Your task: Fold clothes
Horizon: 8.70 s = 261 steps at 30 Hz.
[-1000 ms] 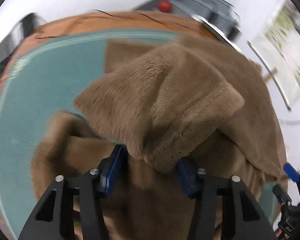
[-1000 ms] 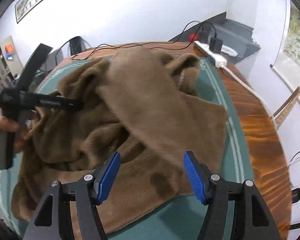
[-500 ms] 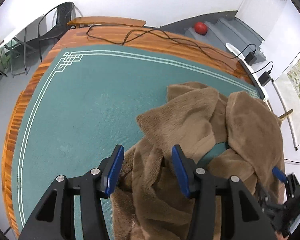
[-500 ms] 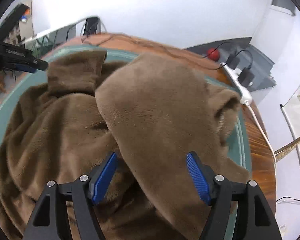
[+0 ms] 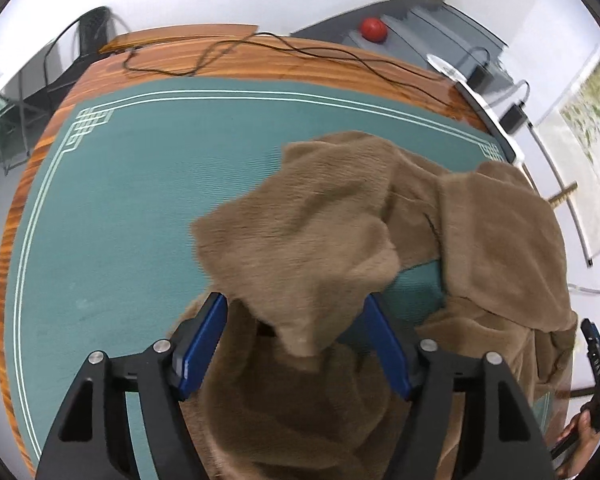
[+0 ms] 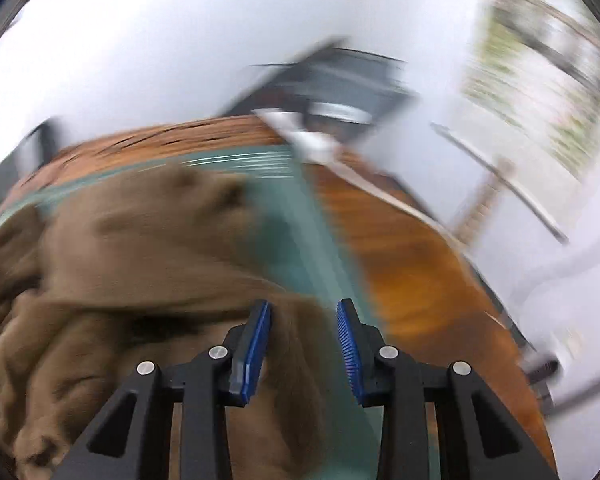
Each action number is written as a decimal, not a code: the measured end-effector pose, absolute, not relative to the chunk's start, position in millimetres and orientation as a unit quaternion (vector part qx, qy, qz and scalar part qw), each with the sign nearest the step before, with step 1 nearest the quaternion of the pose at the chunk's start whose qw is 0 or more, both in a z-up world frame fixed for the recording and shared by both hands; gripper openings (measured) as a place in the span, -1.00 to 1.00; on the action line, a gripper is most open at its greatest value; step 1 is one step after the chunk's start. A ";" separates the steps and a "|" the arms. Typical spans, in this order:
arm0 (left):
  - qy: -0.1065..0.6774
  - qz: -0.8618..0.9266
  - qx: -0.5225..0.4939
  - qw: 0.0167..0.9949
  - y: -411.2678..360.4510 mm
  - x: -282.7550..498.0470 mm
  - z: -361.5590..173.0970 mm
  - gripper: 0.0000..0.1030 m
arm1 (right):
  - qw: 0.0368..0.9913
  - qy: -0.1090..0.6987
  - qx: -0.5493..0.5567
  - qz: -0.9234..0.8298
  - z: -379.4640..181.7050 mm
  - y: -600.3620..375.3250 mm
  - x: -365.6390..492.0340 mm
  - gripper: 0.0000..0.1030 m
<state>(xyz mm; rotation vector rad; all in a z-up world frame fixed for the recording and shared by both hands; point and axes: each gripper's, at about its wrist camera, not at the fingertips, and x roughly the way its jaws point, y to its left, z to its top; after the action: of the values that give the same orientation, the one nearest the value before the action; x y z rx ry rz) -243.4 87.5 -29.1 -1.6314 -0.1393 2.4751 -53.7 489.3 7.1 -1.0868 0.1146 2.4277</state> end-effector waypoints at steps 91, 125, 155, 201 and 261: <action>-0.281 0.648 -0.686 0.174 187.8 -318.4 -79.4 0.58 | 0.074 0.157 -0.454 0.874 -8.8 492.5 55.9 0.62; -0.343 0.811 -0.464 0.099 36.0 -254.4 53.3 -0.72 | 0.028 0.147 -0.438 0.886 6.8 471.0 38.6 0.62; -0.351 0.787 -0.501 -0.074 -89.3 97.8 17.5 -0.58 | -0.146 0.082 -0.435 0.885 25.0 389.7 46.8 0.62; -0.215 0.816 -0.518 0.139 -71.5 -99.4 -28.9 -0.71 | -0.063 0.061 -0.432 0.898 25.7 413.7 -12.2 0.62; -0.115 0.851 -0.487 0.159 2.9 -23.6 1.5 -0.71 | -0.019 -0.105 -0.233 0.967 114.8 402.4 -9.0 -0.65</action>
<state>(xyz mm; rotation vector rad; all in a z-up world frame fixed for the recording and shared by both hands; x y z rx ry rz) -23.6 2.9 1.5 -1.3929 -0.3283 2.4315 -9.0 402.4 114.8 -0.7399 -0.3355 3.0741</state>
